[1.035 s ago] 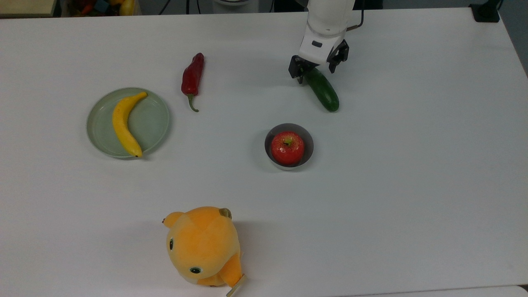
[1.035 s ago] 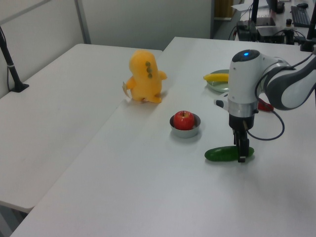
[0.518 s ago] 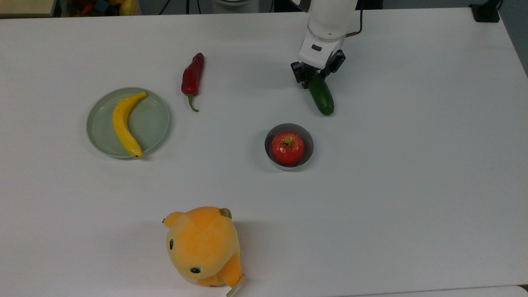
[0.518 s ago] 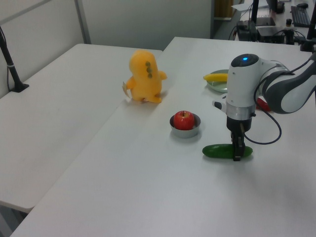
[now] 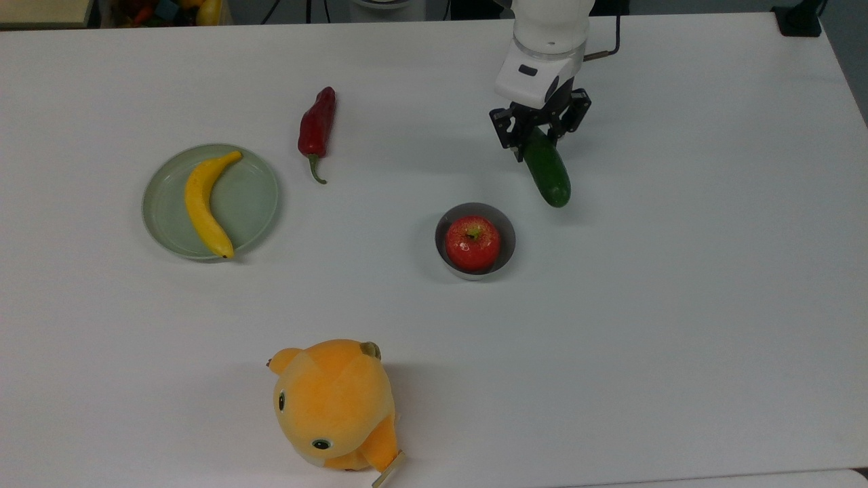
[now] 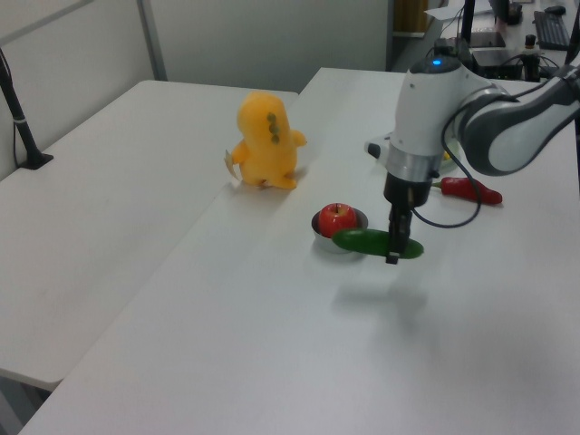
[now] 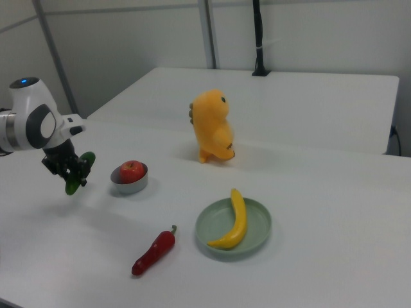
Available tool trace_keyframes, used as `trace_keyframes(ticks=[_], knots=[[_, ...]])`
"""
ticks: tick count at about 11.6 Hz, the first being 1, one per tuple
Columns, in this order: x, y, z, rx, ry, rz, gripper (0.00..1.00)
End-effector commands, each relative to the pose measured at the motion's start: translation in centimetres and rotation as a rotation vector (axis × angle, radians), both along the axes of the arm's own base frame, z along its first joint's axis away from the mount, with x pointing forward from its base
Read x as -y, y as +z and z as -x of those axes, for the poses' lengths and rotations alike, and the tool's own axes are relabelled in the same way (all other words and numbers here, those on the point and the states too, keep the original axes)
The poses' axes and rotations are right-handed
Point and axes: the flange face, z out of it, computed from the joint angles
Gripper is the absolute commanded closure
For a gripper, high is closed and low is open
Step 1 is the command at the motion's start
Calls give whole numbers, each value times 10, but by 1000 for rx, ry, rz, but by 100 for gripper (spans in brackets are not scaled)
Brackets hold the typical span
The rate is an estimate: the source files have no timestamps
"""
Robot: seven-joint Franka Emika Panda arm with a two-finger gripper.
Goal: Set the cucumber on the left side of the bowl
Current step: 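Carry the cucumber toward the grey bowl and lower it beside the bowl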
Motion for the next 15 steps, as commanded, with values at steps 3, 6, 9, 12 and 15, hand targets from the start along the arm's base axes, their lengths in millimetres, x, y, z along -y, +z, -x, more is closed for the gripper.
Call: trace_keyframes(ticks=[3,6,9,12,15], knots=[[0,-18,-69,10,-124,-85,90],[-3,-37,-75,36,-123,-108,88],[5,-39,-78,33,-133,-103,67],[6,-42,-77,23,-171,-110,37],[7,-39,-78,22,-242,-117,0]])
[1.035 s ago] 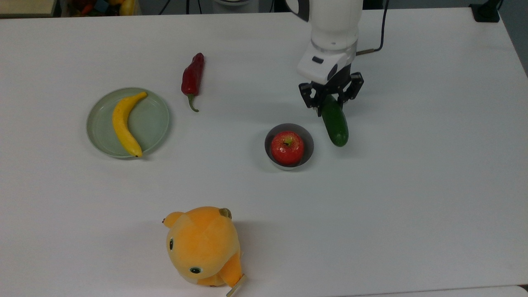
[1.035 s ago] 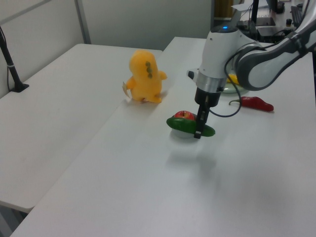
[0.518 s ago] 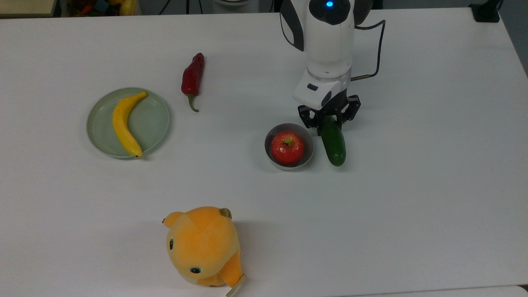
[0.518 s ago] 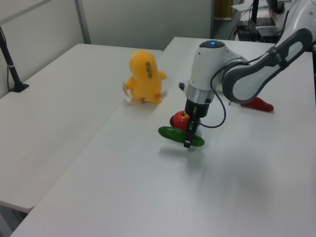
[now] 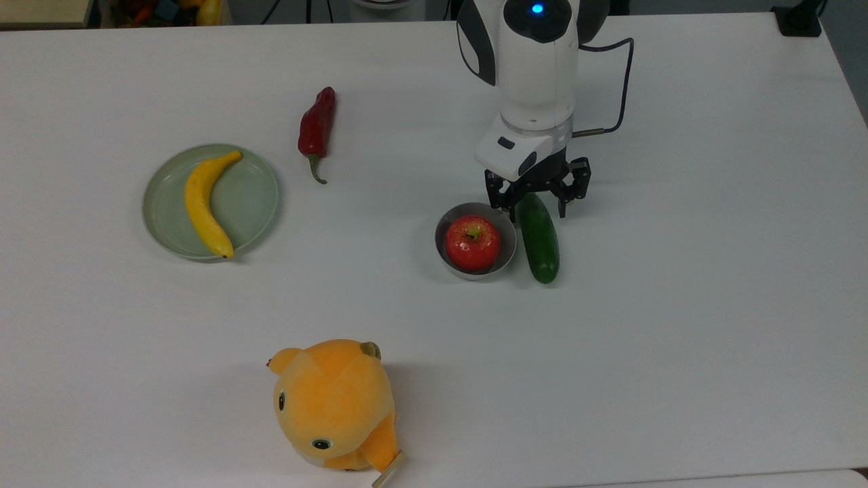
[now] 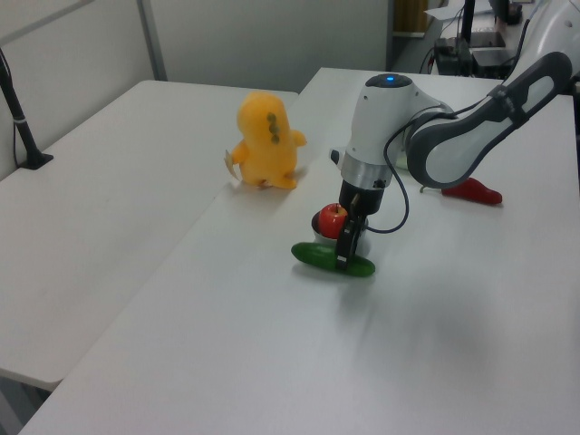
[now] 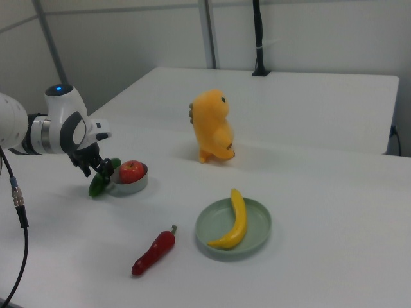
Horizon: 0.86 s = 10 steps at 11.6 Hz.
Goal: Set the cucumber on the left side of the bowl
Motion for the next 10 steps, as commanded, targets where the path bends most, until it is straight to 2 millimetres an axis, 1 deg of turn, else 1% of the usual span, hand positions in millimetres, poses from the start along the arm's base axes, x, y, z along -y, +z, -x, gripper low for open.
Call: trace_keyframes(ticks=[1,4,5,7,10], knots=[[1,6,-4,14,-47,-8,0],[0,14,-3,18,-45,-5,0],[1,23,-2,29,-46,-5,0],[2,51,3,27,-64,-4,0],[6,107,19,31,-70,24,0]])
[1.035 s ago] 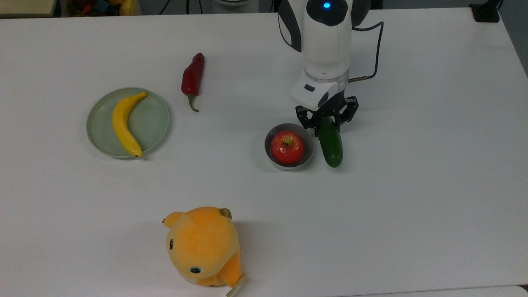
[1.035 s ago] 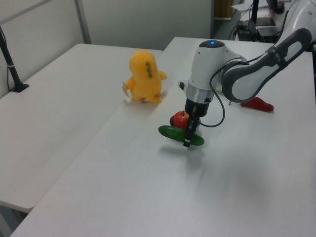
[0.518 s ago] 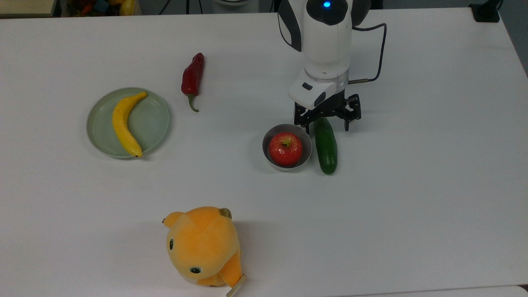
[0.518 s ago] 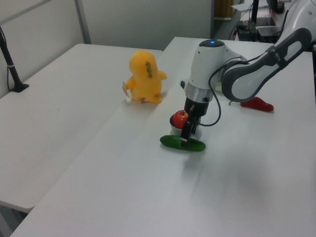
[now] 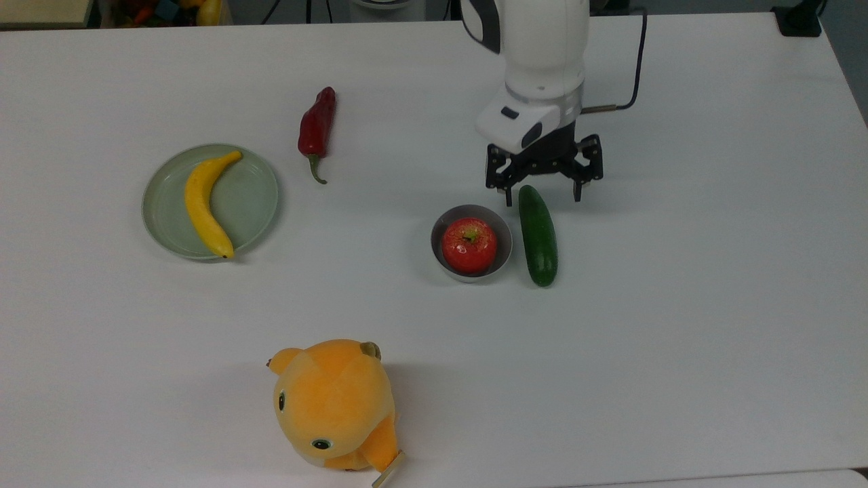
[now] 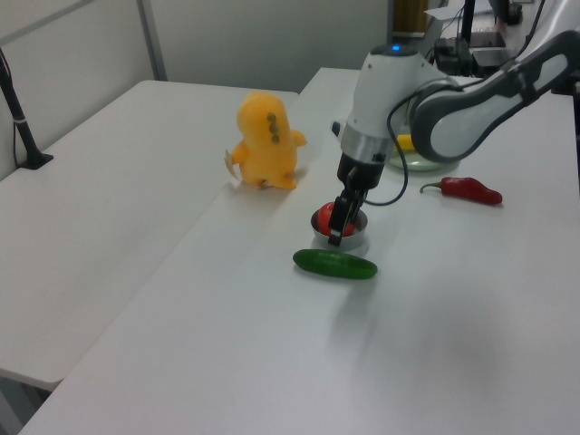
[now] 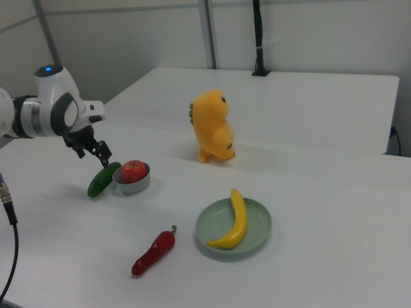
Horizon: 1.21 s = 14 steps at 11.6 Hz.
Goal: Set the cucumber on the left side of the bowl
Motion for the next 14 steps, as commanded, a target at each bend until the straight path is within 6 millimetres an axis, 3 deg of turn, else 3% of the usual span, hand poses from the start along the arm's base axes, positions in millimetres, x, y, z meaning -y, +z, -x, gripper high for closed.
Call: trace_keyframes(ticks=[1,4,7,10,12,14], knots=[[9,70,25,-15,-27,40,0],[39,143,49,-25,-83,46,0],[89,206,80,-51,-169,53,0],[146,240,103,-112,-251,74,0],[190,261,105,-155,-317,70,0],[220,261,100,-156,-297,61,0]])
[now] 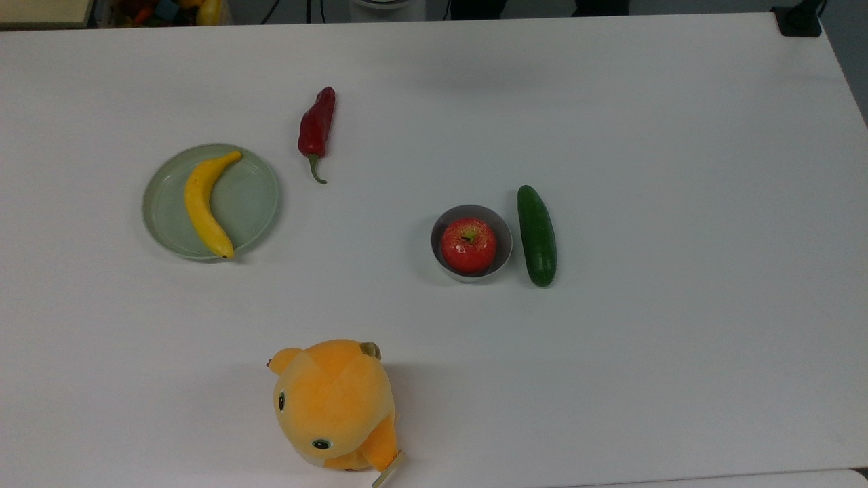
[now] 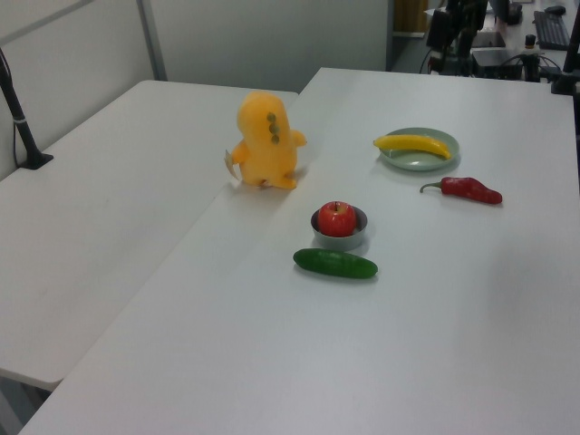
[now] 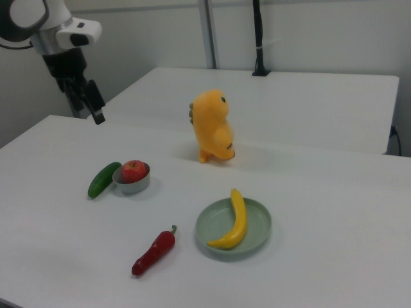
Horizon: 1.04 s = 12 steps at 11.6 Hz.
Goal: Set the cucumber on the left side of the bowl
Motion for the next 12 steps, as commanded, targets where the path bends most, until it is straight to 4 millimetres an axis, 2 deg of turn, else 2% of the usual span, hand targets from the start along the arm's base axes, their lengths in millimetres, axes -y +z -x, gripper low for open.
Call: trace_keyframes(ticks=[1,3,5,6,12], knots=[[25,-1,-6,-24,86,-38,0],[36,-9,-18,-4,188,-27,0],[38,-1,-40,22,197,-23,0],[39,2,-44,5,193,-29,0],[35,0,-45,2,295,-24,0]])
